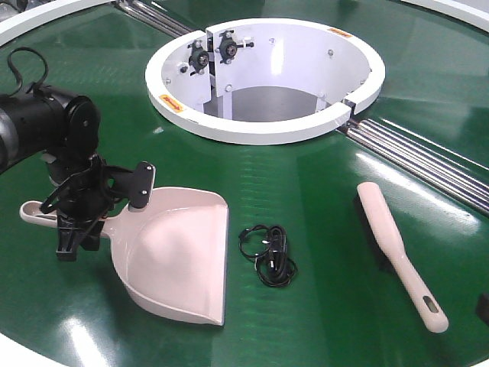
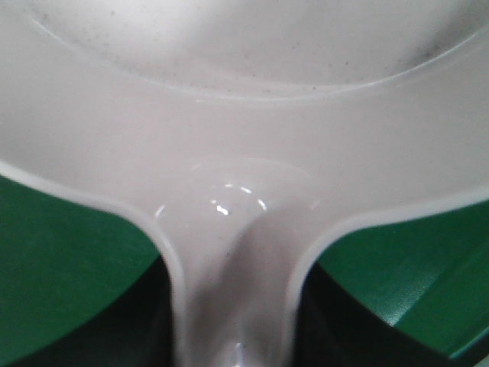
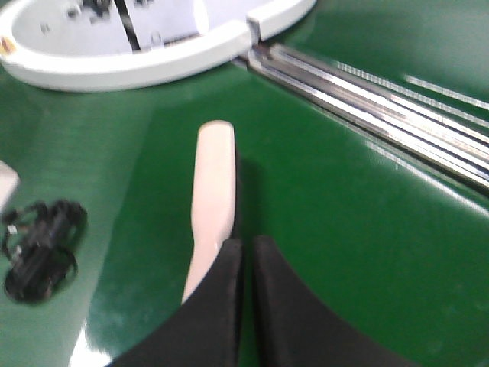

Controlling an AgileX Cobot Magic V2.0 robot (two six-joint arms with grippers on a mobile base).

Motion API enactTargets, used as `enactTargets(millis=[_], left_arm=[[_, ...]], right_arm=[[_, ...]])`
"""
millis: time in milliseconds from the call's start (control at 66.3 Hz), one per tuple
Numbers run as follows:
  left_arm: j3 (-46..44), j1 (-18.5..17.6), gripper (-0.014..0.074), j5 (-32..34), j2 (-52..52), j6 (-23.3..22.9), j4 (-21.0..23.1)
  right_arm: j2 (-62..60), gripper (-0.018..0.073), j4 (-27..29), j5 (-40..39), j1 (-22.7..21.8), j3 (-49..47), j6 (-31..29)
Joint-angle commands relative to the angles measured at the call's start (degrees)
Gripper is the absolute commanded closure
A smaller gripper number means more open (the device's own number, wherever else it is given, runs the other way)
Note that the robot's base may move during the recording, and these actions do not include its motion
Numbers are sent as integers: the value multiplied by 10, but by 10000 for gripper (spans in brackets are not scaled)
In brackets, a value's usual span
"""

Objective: Clean and inspect green conveyor with broom and dustpan
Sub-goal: 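Grasp the pink brush handle with the right gripper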

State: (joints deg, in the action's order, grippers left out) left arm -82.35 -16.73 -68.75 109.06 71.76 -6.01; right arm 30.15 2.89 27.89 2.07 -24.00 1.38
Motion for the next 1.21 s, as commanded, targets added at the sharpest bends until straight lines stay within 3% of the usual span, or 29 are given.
enactTargets(millis=[0, 196, 347, 815, 1192], left_arm=[[-16, -3, 603, -7, -27, -5, -3], [-16, -3, 604, -7, -27, -5, -2], [-16, -3, 603, -7, -27, -5, -2], [-16, -3, 603, -7, -27, -5, -2], [-16, -3, 603, -7, -27, -5, -2]], right_arm=[[38, 407, -4, 15, 27, -55, -37], [147, 85, -23, 122, 64, -153, -11], [245, -48, -21, 170, 64, -222, 1], [541, -15, -16, 350, 64, -404, -18], [672, 9, -10, 370, 64, -469, -6]])
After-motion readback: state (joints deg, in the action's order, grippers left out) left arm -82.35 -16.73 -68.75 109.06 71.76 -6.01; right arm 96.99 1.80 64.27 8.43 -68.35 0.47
